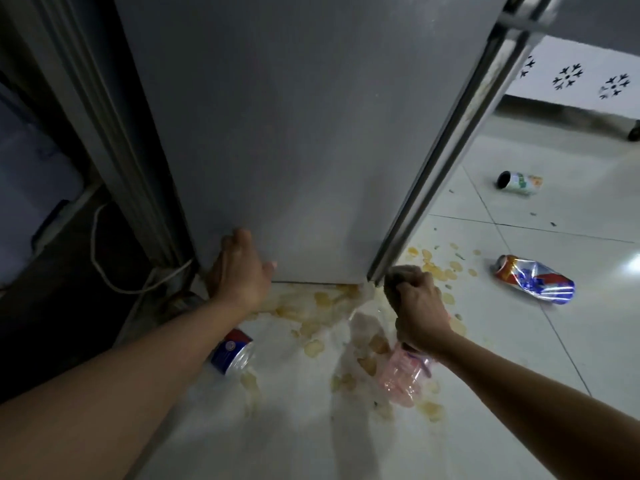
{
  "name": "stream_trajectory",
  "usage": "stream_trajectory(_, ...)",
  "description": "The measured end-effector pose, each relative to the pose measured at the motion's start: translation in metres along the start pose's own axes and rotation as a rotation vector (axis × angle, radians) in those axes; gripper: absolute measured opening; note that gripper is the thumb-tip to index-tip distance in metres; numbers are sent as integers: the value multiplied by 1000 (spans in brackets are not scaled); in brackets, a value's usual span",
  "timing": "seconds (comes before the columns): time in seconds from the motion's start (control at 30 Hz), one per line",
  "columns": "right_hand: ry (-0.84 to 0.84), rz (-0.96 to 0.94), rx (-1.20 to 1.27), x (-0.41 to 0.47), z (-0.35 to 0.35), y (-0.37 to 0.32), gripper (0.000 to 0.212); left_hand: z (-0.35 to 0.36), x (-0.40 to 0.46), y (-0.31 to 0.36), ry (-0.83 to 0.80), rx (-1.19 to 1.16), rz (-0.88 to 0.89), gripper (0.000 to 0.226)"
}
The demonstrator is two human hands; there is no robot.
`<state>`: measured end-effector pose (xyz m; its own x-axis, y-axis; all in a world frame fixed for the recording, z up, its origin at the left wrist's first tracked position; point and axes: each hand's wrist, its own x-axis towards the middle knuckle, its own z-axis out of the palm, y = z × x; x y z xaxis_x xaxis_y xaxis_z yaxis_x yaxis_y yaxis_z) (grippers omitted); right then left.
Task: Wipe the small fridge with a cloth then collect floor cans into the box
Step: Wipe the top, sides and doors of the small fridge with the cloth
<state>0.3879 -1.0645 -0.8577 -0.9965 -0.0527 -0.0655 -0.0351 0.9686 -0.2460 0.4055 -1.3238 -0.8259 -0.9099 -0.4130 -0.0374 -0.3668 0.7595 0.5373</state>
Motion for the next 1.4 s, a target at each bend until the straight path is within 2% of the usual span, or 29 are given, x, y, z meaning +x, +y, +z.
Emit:
stream_trajectory(0.07,24,229,335,-5,-4,13,28,2,-9,21,3,72,183,47)
stream_trajectory(0.13,71,402,589,1,-3,25,41,5,-15,43,7,132,352,44)
stream_trajectory(0.23,133,444,920,19,1,30,52,12,-20,71,-7,257,539,43)
stream_trajectory(0.3,134,440,1036,34,8,28,54,18,-19,84,15,334,628,41)
stream_trajectory(0.37,124,462,1010,49,19,25,56,24,-16,94,48,396,732,39)
stream_trajectory(0.47,22,483,965,61,40,23,69,27,-10,105,97,478,932,33)
stream_trajectory(0.57,-27,430,894,70,57,24,82,33,-1,110,188,549,1102,26)
stream_trajectory(0.7,36,300,690,80,69,25,71,41,9,113,234,636,1253,39)
stream_trajectory(0.77,48,284,598,84,74,23,62,40,17,116,265,680,1304,38)
stream_trajectory(0.87,40,309,522,89,79,21,57,37,29,117,351,776,1333,30)
stream_trajectory(1.03,75,346,591,88,80,19,46,34,44,108,398,925,1392,39)
stream_trajectory(1.13,132,311,602,87,73,19,40,31,45,105,406,1067,1352,55)
stream_trajectory(1.27,209,280,666,82,58,17,34,28,40,108,376,1114,1333,56)
stream_trajectory(1.4,354,211,710,78,34,10,31,28,40,106,360,1136,1348,56)
